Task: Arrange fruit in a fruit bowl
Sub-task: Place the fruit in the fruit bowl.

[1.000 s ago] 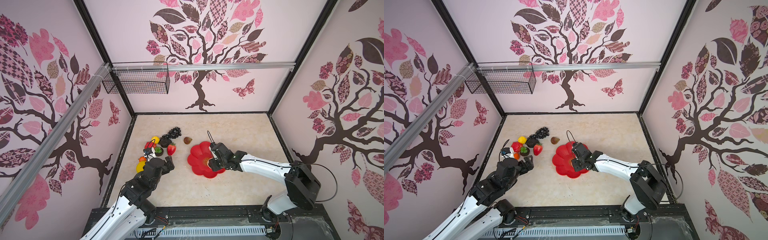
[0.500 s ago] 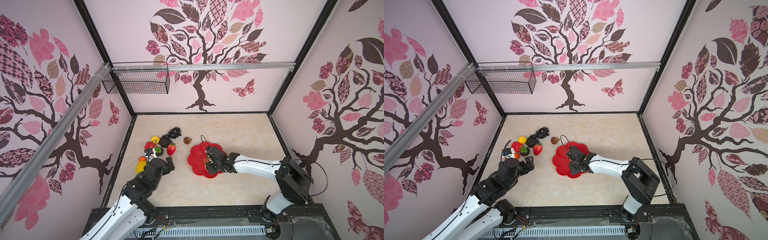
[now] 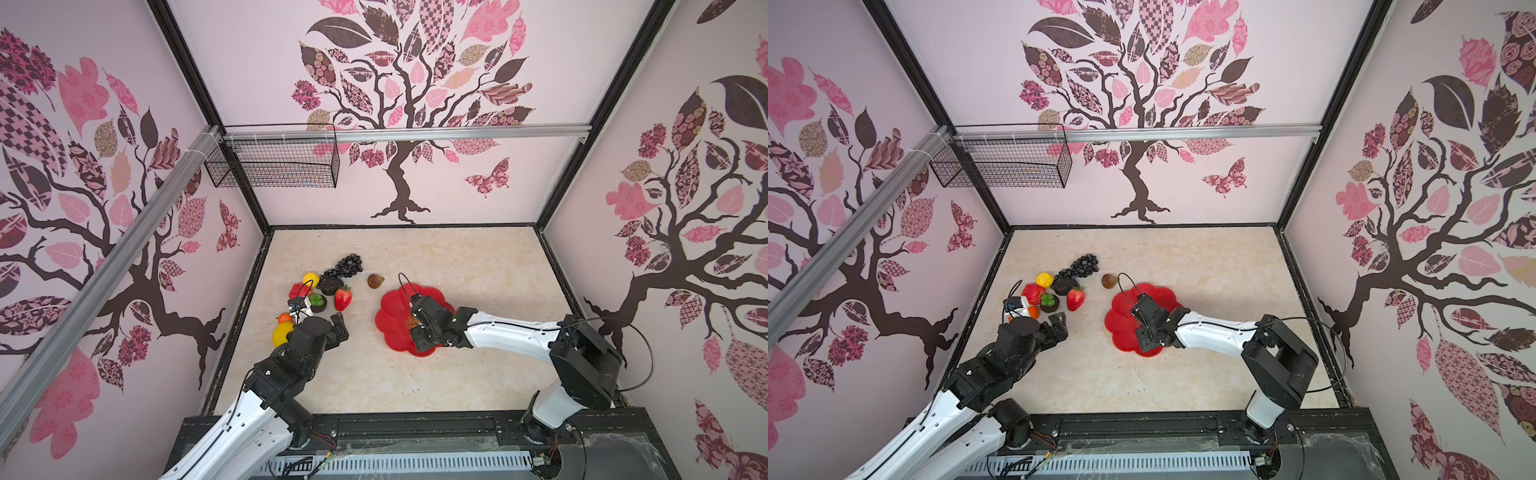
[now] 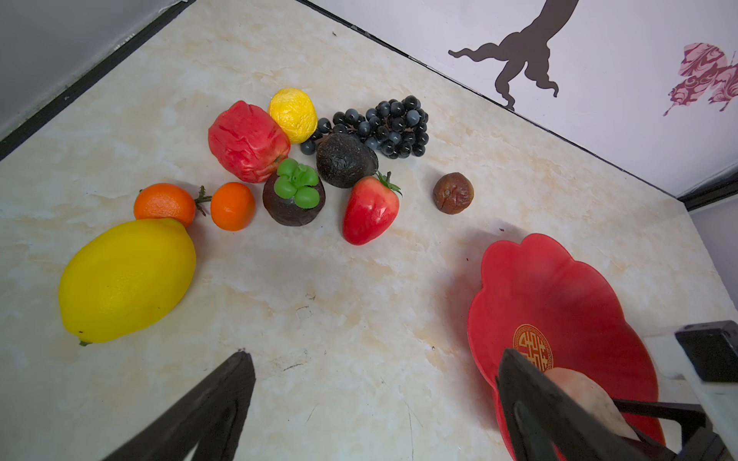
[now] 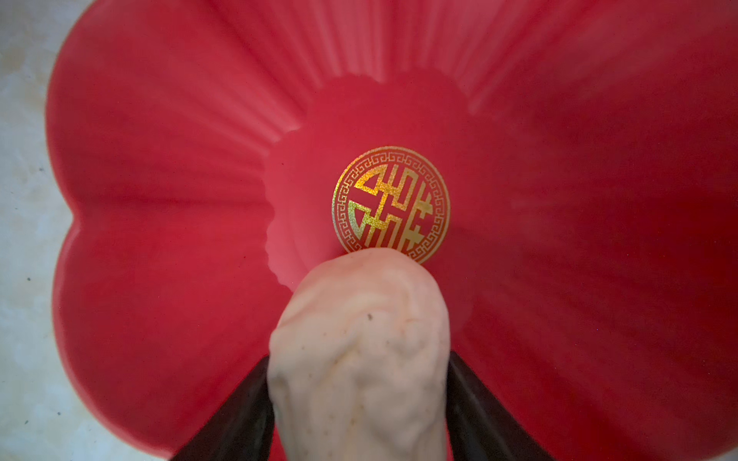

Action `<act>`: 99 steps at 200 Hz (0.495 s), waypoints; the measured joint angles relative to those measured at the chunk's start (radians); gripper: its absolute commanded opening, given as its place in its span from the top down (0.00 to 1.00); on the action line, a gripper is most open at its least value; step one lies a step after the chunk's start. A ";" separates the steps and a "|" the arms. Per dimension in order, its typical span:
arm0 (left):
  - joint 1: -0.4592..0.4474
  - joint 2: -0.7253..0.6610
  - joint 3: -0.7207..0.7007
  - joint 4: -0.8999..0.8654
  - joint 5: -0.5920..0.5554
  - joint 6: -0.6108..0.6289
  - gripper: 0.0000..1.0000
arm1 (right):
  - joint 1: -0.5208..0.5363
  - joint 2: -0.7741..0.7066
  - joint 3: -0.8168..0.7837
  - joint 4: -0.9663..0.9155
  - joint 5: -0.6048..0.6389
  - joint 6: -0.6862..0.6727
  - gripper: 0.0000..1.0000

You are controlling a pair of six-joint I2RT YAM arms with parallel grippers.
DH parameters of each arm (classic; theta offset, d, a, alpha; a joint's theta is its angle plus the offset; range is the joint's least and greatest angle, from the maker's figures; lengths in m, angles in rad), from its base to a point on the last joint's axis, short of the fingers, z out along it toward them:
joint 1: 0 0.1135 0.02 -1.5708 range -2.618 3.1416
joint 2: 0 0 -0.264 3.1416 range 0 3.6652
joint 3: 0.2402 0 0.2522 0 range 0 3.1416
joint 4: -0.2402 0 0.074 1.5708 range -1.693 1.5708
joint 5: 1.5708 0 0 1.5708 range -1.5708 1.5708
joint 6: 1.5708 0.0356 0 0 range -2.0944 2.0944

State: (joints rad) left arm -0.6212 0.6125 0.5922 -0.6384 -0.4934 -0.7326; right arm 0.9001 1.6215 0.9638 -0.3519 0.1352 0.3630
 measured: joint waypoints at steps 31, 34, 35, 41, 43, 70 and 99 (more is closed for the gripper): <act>0.000 0.000 -0.002 0.000 -0.002 0.000 0.02 | 0.002 0.000 0.000 -0.009 0.000 -0.001 0.27; 0.000 0.000 -0.002 0.000 -0.003 0.000 0.02 | 0.002 0.000 0.000 -0.010 0.000 0.000 0.27; 0.000 0.000 -0.002 0.000 -0.003 0.000 0.02 | 0.002 0.000 0.001 -0.010 0.000 -0.001 0.27; 0.000 0.000 -0.004 0.000 -0.003 0.000 0.02 | 0.002 0.000 0.001 -0.011 0.000 -0.001 0.26; 0.000 0.000 -0.004 0.000 -0.003 0.000 0.02 | 0.002 0.000 0.001 -0.011 0.000 -0.001 0.26; 0.000 0.002 -0.005 -0.001 -0.003 0.000 0.02 | 0.002 0.000 0.003 -0.015 0.000 -0.001 0.24; 0.000 0.006 -0.005 0.000 -0.003 0.000 0.02 | 0.002 0.000 0.018 -0.022 -0.001 -0.001 0.22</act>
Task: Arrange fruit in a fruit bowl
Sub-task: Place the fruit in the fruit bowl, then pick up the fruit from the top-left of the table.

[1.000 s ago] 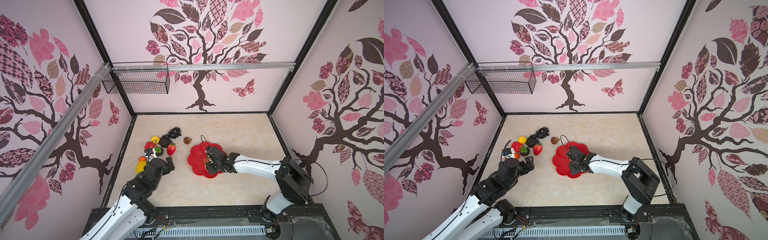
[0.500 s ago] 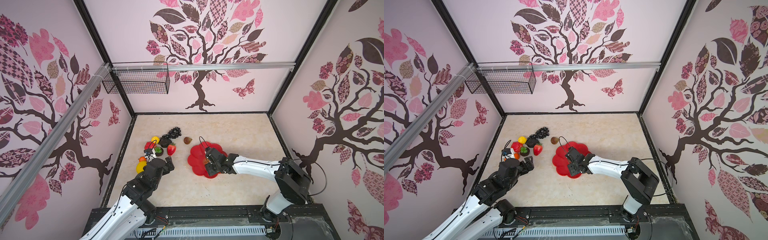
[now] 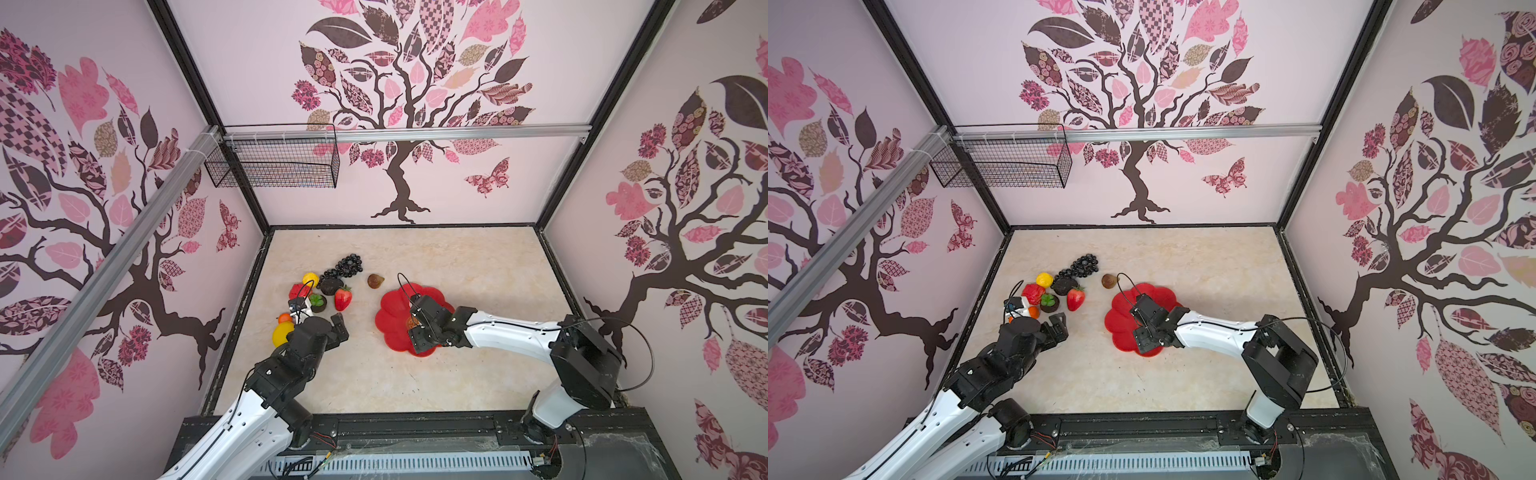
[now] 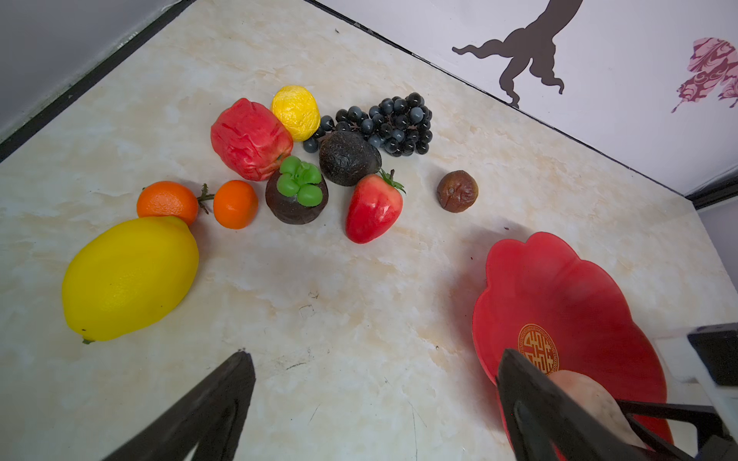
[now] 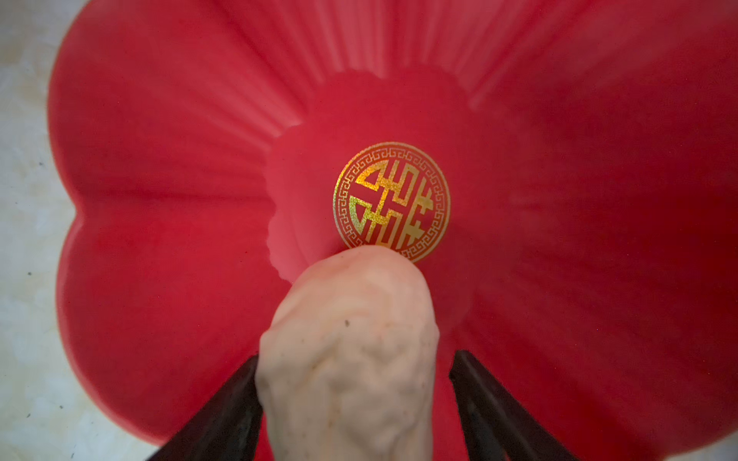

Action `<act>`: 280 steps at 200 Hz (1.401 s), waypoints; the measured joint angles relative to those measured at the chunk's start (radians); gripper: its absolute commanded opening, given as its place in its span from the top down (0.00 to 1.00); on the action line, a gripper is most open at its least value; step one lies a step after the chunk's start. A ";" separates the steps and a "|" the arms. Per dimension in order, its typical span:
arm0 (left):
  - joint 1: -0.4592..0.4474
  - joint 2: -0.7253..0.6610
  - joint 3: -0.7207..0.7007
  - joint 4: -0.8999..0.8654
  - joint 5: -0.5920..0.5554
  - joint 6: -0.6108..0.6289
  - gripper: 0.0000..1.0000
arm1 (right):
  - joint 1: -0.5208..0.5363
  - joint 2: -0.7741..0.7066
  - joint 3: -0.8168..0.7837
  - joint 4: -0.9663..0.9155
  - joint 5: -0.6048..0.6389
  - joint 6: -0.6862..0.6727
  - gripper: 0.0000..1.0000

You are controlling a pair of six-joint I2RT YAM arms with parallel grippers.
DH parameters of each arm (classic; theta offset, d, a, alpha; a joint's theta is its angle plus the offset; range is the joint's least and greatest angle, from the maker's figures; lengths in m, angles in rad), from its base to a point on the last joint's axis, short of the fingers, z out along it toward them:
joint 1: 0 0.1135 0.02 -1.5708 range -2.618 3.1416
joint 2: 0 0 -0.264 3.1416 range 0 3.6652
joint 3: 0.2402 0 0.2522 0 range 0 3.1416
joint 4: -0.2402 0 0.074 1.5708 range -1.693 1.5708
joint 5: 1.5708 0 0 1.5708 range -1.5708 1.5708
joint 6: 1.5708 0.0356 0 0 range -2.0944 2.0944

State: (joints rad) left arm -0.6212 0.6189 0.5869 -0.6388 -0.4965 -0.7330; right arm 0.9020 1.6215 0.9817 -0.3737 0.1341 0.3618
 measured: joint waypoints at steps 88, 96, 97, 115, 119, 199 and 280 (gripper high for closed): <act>0.000 0.027 0.000 0.000 0.000 0.000 0.02 | 0.000 -0.001 0.016 -0.011 -0.016 -0.002 0.11; 0.000 0.033 0.000 0.001 0.000 0.000 0.02 | 0.000 -0.002 0.021 -0.020 -0.017 -0.003 0.09; 0.000 0.034 0.000 0.001 0.000 0.000 0.02 | 0.000 -0.002 0.022 -0.021 -0.018 -0.003 0.09; 0.000 0.068 0.002 0.001 0.005 0.000 0.02 | 0.000 -0.010 0.046 -0.044 -0.018 -0.005 0.06; 0.000 0.077 0.004 0.001 0.006 0.001 0.02 | 0.000 -0.014 0.051 -0.050 -0.018 -0.007 0.06; 0.099 0.513 0.255 -0.001 0.093 0.068 0.04 | 0.000 -0.312 0.079 -0.104 0.066 -0.050 0.04; 0.207 0.943 0.492 -0.037 0.119 0.163 0.04 | 0.000 -0.663 -0.170 -0.003 0.098 -0.021 0.03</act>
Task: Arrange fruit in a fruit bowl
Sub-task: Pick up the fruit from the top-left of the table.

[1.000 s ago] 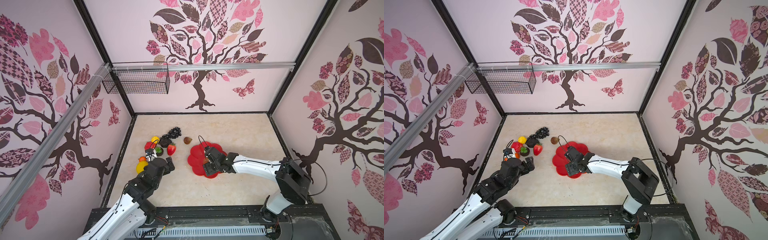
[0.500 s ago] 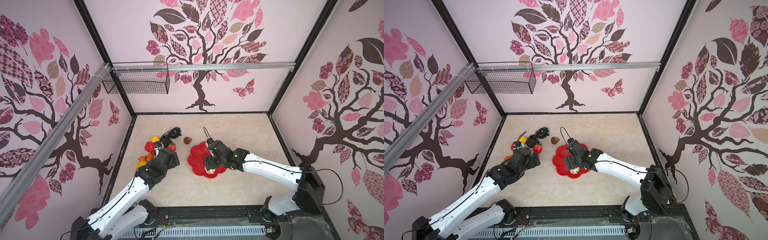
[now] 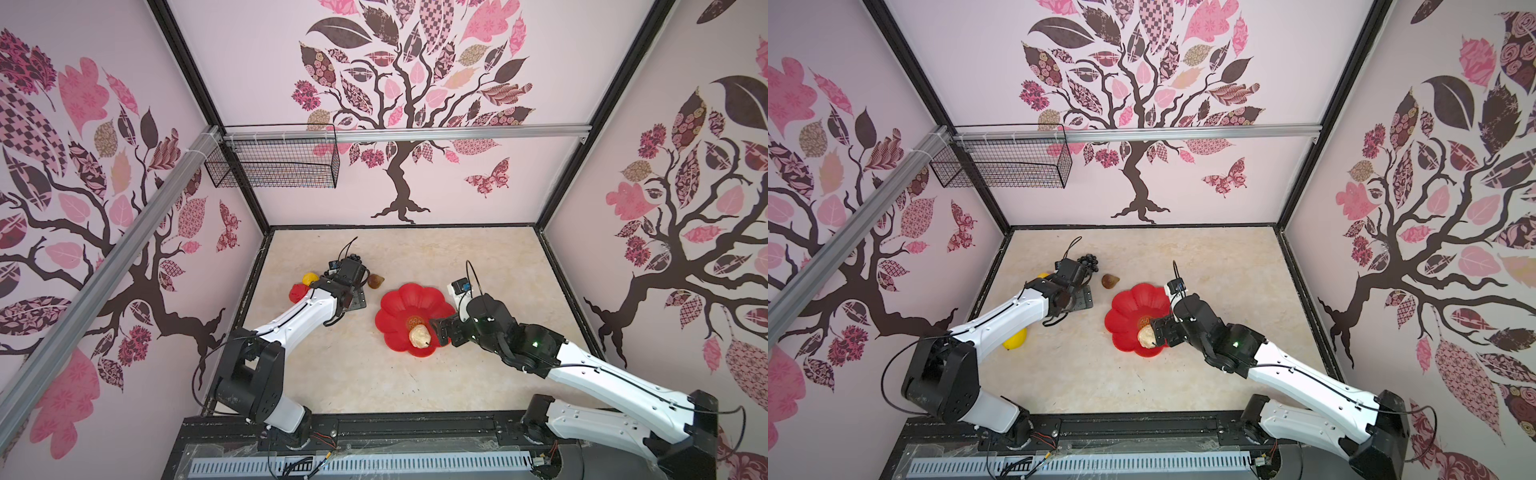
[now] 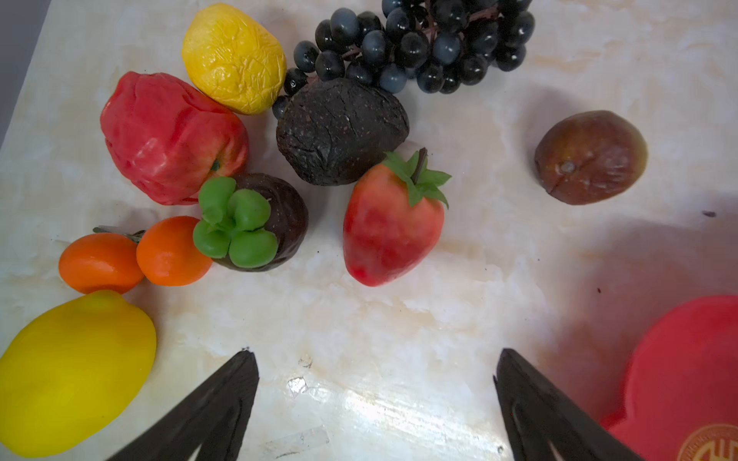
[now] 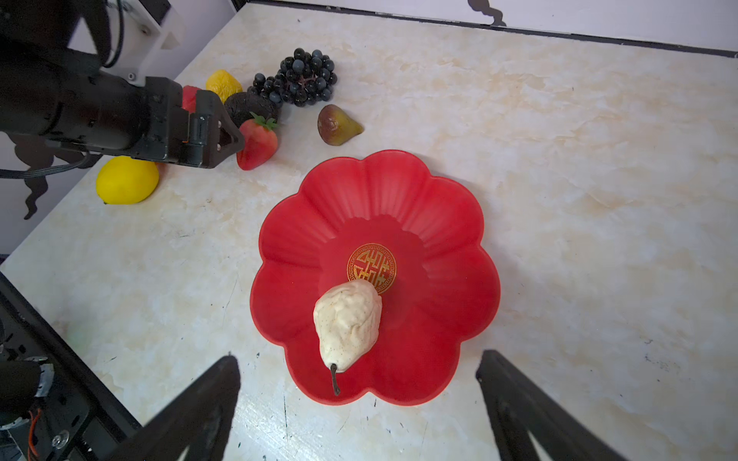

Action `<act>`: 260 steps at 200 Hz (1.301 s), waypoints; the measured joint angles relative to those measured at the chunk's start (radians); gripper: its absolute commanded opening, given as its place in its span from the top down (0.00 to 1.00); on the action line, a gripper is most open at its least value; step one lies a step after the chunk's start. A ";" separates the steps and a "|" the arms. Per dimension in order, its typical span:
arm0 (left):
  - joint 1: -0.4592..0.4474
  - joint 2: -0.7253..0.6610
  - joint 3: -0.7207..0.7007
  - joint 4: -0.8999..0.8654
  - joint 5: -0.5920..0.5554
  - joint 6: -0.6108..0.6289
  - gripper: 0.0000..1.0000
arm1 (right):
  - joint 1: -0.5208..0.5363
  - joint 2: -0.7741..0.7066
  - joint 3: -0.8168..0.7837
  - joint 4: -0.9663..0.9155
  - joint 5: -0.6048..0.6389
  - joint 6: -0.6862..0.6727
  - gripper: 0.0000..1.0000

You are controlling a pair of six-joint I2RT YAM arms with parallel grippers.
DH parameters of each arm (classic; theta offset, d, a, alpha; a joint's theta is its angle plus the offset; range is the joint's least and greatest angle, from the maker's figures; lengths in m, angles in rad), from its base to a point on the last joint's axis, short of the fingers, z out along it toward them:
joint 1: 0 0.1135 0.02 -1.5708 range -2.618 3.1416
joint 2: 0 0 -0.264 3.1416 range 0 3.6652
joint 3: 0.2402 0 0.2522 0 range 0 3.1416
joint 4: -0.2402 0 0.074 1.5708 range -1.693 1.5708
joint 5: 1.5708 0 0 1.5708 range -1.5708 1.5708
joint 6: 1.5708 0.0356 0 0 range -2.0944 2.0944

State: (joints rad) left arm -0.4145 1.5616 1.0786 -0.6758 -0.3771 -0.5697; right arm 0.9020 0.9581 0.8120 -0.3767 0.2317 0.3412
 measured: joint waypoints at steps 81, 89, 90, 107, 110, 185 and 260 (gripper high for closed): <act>0.102 0.211 0.106 0.009 0.083 0.048 0.08 | 0.000 -0.071 -0.084 0.054 0.000 0.022 0.02; 0.101 0.222 0.117 0.008 0.092 0.049 0.09 | 0.000 -0.070 -0.090 0.056 -0.002 0.023 0.02; 0.101 0.223 0.119 0.009 0.094 0.049 0.09 | 0.000 -0.070 -0.091 0.056 -0.002 0.023 0.02; 0.101 0.240 0.142 0.010 0.111 0.053 0.10 | 0.000 -0.068 -0.099 0.064 -0.003 0.024 0.01; 0.101 0.244 0.145 0.010 0.113 0.053 0.10 | 0.000 -0.067 -0.100 0.064 -0.004 0.025 0.01; 0.101 0.344 0.199 0.017 0.140 0.062 0.04 | 0.000 -0.067 -0.103 0.069 -0.004 0.025 0.00; 0.101 0.351 0.213 0.044 0.234 0.066 0.17 | 0.000 -0.056 -0.106 0.069 -0.008 0.026 0.00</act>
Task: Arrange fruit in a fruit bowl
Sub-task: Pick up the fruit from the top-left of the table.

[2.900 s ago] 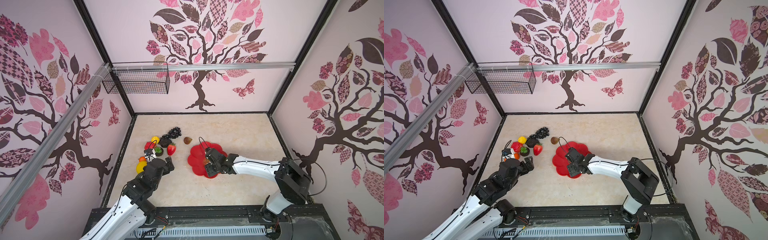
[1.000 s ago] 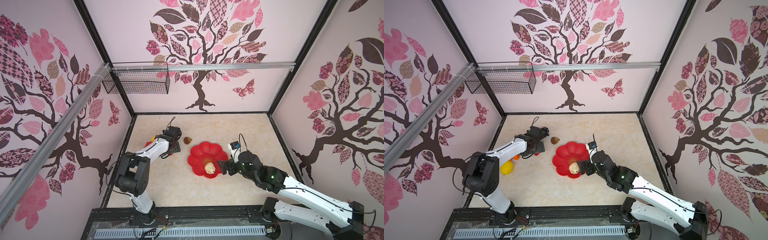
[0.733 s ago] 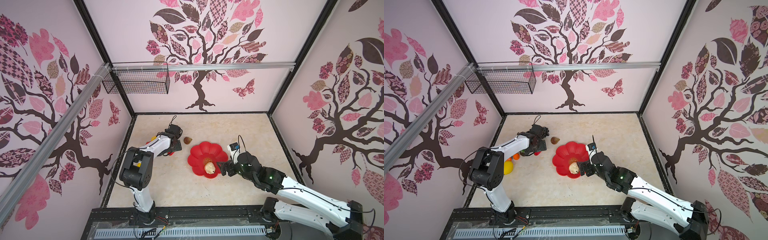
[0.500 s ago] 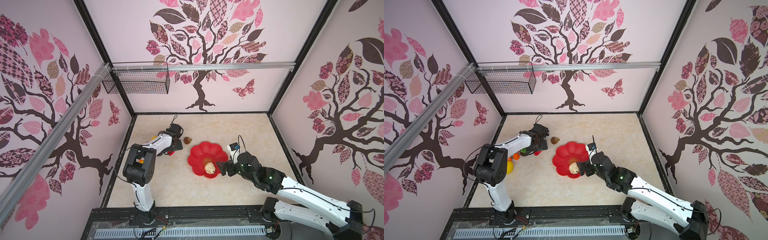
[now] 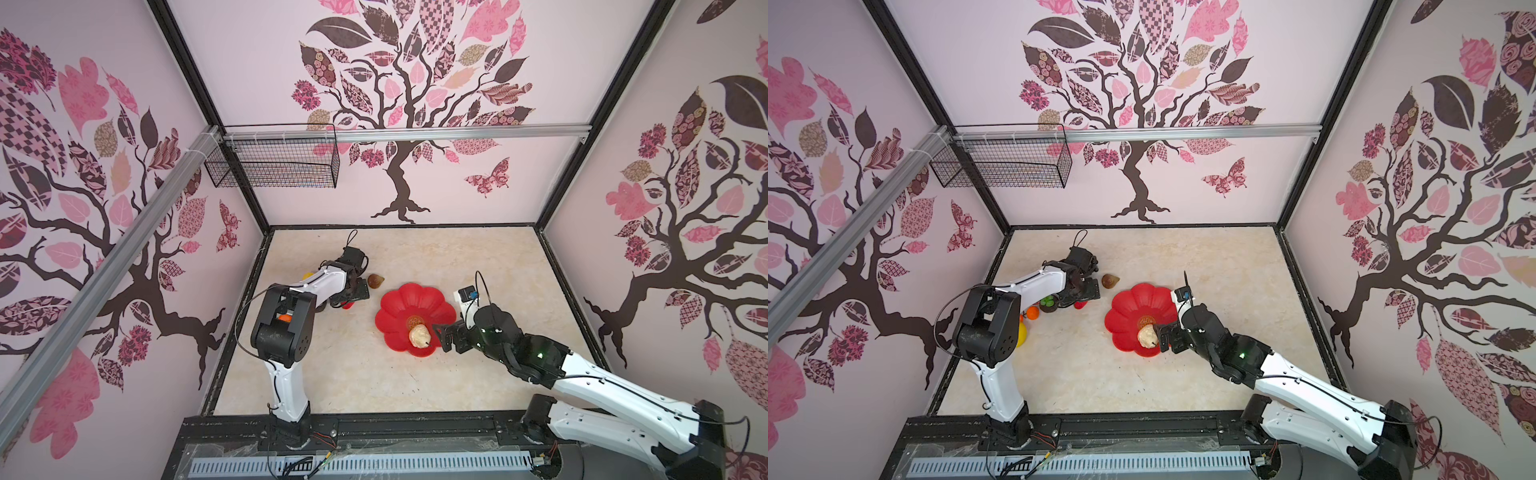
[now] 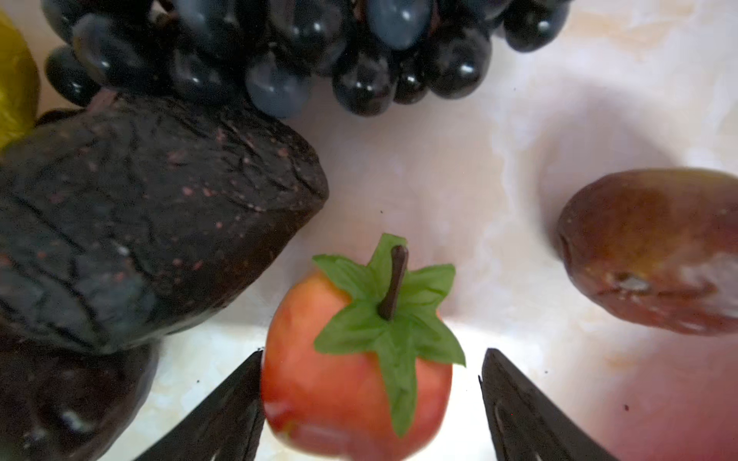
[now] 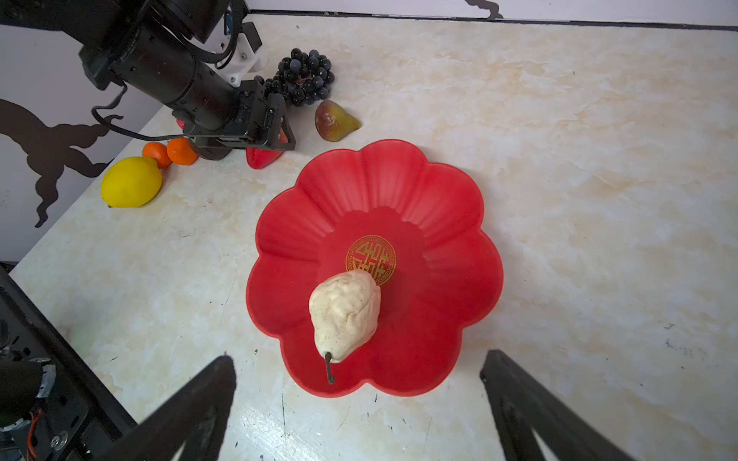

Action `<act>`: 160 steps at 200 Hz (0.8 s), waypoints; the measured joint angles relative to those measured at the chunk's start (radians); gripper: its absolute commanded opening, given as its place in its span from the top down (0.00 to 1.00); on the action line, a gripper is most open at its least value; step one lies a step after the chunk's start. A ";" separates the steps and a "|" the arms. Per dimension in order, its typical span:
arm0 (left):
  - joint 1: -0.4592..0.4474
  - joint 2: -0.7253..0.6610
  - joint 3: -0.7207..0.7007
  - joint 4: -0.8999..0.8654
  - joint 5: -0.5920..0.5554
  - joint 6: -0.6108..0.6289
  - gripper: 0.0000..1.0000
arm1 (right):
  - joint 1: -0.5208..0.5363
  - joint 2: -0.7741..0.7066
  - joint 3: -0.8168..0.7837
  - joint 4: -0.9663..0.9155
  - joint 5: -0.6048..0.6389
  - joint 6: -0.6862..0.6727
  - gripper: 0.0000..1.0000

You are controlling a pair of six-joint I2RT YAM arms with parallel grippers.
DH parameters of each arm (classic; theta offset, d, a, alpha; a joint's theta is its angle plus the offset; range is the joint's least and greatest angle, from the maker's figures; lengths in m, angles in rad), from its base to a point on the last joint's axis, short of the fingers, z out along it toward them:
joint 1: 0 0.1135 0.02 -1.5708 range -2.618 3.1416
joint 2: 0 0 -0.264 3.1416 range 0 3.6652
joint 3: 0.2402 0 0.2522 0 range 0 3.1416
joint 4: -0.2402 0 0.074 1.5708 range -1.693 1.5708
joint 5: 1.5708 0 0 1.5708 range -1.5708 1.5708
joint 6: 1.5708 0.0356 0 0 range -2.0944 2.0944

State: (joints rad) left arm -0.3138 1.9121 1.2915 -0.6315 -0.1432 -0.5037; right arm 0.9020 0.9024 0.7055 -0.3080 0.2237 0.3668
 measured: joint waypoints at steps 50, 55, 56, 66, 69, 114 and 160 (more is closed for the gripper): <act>0.000 0.001 0.000 0.009 0.000 -0.016 0.20 | 0.000 0.010 0.000 -0.001 -0.009 0.000 0.00; 0.000 0.002 0.000 0.010 0.000 -0.017 0.21 | 0.000 0.010 0.000 -0.001 -0.009 0.000 0.00; 0.000 0.003 0.000 0.011 0.000 -0.017 0.22 | 0.000 0.010 0.000 -0.001 -0.009 0.000 0.00; 0.000 0.010 0.000 0.012 0.003 -0.020 0.24 | 0.000 0.010 0.000 -0.001 -0.010 0.001 0.00; 0.000 0.013 0.000 0.012 0.003 -0.020 0.24 | 0.000 0.010 0.000 -0.001 -0.011 0.001 0.00; 0.000 0.042 0.003 0.016 0.014 -0.021 0.29 | 0.000 0.010 0.000 -0.002 -0.011 0.004 0.00; 0.000 0.043 0.003 0.019 0.013 -0.022 0.38 | 0.000 0.010 0.000 -0.003 -0.011 0.004 0.00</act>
State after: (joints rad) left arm -0.3138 1.9549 1.2942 -0.6121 -0.1299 -0.5255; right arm 0.9020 0.9119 0.7055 -0.3115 0.2123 0.3706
